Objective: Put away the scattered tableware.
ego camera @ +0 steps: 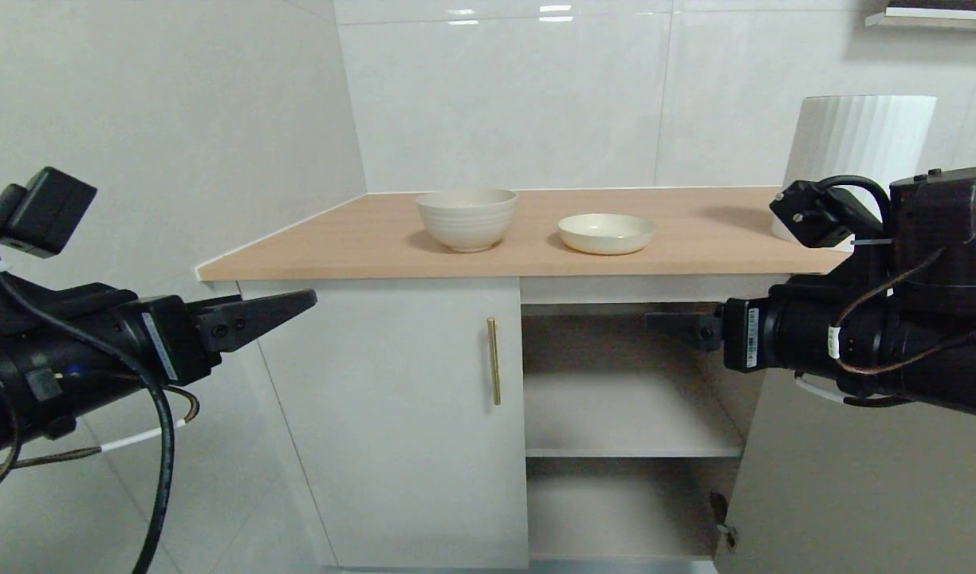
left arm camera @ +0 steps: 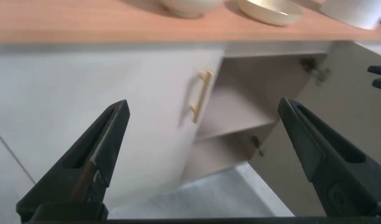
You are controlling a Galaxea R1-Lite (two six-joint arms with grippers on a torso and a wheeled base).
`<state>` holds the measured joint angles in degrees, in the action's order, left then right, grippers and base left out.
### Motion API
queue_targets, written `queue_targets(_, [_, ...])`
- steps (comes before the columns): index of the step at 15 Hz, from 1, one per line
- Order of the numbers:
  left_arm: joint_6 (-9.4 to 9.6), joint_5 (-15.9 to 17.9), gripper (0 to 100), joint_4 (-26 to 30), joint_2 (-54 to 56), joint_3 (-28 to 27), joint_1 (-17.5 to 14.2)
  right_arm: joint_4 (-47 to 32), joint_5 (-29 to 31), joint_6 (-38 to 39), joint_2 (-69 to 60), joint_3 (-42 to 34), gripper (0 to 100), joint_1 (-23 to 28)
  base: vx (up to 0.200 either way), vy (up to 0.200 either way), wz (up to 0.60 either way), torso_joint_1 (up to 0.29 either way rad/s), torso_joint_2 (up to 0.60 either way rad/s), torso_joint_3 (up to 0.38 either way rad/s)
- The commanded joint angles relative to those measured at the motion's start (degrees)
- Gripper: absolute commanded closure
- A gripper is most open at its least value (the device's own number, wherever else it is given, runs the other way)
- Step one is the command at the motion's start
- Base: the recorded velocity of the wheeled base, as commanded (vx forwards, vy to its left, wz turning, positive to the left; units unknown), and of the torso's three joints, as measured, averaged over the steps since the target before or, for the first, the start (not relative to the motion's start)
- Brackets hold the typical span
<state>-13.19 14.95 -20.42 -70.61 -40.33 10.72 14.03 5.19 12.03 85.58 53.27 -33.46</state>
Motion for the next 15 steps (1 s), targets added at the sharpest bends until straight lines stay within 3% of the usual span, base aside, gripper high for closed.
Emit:
queue_targets(1, [0.01, 0.00, 0, -0.24, -0.41, 0.07, -0.08, 0.03, -0.01, 0.01, 0.12, -0.01, 0, -0.02, 0.000, 0.000, 0.00, 0.000, 0.00, 0.000])
queue_targets(15, [0.53, 0.00, 0, 0.12, 0.91, 0.34, 0.10, 0.03, -0.01, 0.01, 0.12, -0.01, 0, -0.02, 0.000, 0.014, 0.00, 0.000, 0.00, -0.001])
